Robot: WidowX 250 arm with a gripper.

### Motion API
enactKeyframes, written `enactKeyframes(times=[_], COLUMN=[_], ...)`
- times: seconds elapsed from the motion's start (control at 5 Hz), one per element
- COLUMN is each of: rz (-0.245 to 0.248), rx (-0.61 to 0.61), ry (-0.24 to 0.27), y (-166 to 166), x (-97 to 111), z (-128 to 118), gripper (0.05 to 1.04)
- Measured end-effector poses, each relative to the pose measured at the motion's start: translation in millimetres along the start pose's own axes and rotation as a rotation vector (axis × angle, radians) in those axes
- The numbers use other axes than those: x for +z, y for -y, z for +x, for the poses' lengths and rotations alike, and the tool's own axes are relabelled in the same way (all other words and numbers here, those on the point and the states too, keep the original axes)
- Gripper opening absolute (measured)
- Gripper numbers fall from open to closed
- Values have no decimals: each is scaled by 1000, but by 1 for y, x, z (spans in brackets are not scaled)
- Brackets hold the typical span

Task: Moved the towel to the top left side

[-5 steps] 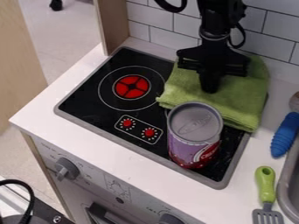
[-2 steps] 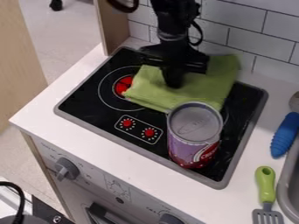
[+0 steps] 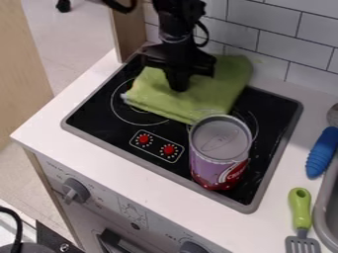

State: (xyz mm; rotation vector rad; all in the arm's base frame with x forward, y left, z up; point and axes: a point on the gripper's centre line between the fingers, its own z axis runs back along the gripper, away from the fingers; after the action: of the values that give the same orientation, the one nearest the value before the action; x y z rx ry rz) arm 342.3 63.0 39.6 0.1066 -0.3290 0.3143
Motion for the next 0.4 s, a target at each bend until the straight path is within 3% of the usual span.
enactKeyframes(times=[0.2, 0.4], rz=[18, -3], rx=[3, 9], ry=[42, 31], y=[-12, -23], x=[-4, -2], z=[4, 1], gripper=[52, 52])
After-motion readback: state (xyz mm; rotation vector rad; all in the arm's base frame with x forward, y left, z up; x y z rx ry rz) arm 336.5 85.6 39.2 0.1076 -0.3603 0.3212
